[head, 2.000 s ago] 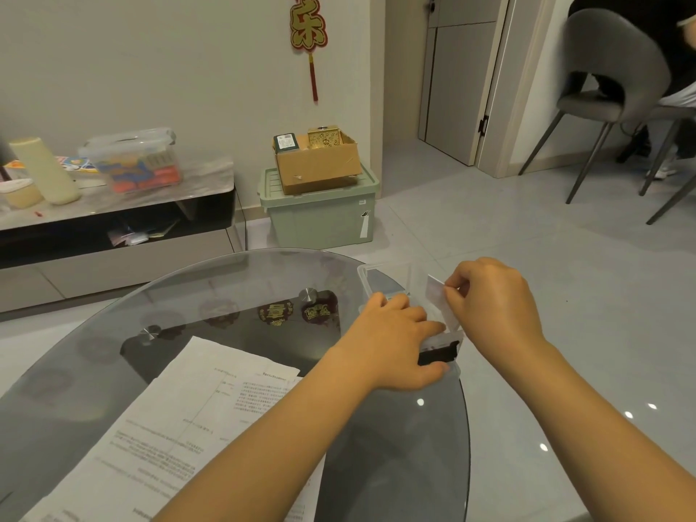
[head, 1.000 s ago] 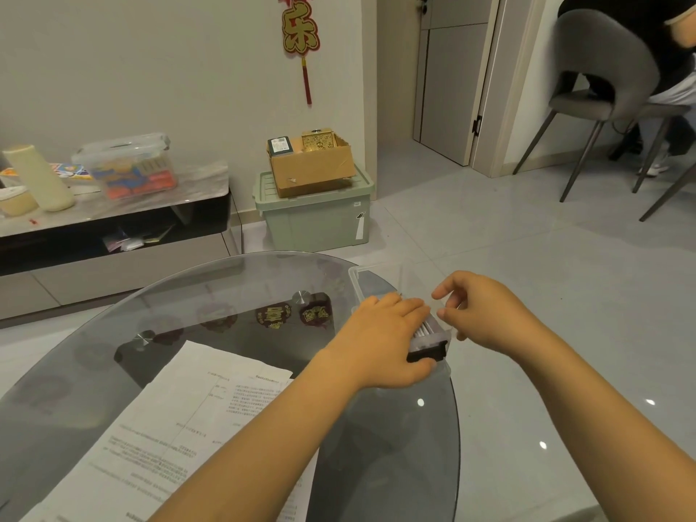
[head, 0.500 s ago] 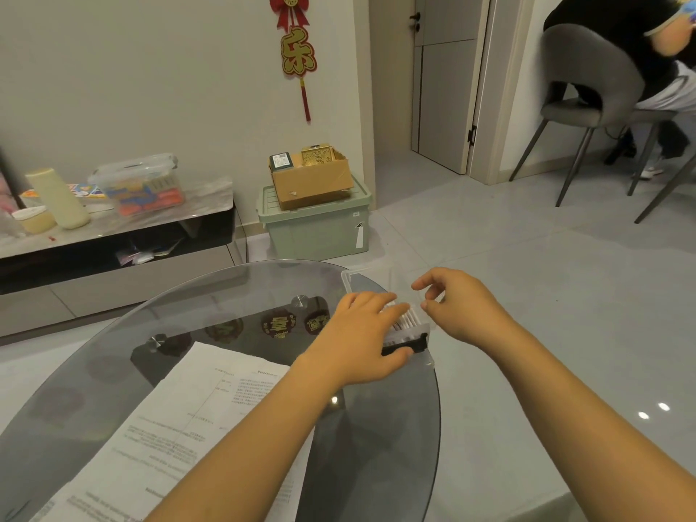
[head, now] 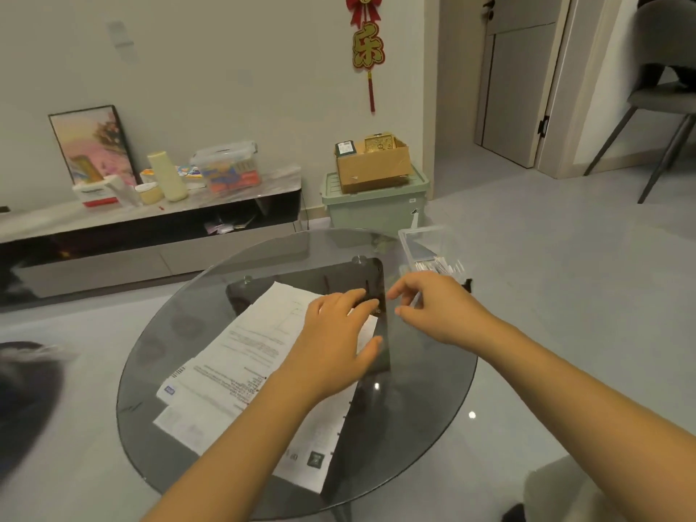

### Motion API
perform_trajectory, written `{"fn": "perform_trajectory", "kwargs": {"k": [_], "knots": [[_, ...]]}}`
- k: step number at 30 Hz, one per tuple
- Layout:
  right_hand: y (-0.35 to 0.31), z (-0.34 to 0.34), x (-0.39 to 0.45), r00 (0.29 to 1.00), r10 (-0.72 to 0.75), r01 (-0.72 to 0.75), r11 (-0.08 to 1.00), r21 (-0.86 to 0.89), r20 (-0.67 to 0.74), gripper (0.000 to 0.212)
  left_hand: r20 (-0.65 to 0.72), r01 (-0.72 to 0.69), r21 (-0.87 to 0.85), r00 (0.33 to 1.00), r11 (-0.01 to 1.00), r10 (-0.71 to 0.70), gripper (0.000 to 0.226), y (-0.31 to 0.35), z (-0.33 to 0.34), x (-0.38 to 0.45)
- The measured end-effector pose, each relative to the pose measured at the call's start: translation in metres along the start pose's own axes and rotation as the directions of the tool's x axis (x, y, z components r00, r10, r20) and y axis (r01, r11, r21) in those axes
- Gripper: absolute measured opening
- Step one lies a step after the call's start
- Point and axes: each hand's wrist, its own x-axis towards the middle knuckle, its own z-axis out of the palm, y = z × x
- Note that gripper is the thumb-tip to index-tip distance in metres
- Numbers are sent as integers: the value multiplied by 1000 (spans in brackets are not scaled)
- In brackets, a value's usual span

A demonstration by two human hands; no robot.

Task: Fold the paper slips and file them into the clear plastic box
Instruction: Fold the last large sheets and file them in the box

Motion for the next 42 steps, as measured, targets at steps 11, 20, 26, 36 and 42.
{"fn": "perform_trajectory", "kwargs": {"k": [11, 20, 26, 36, 42], "knots": [[-1, 59, -12, 968, -48, 96, 978, -186, 246, 29, 233, 456, 31, 862, 890, -450, 81, -50, 28, -65], [-2, 82, -6, 926, -134, 235, 936, -261, 354, 50, 164, 409, 140, 889, 902, -428, 57, -59, 26, -69], [-2, 88, -18, 882, -123, 322, 862, -391, 455, 67, 117, 494, -241, 869, 835, -481, 41, -64, 22, -80], [-4, 89, -29, 858, -314, 422, 882, -209, 408, 35, 271, 557, -621, 812, 551, -517, 27, -73, -1, -109], [-11, 85, -47, 782, -297, 475, 853, -215, 548, 60, 406, 604, -686, 780, 405, -475, 50, -84, -9, -123]]}}
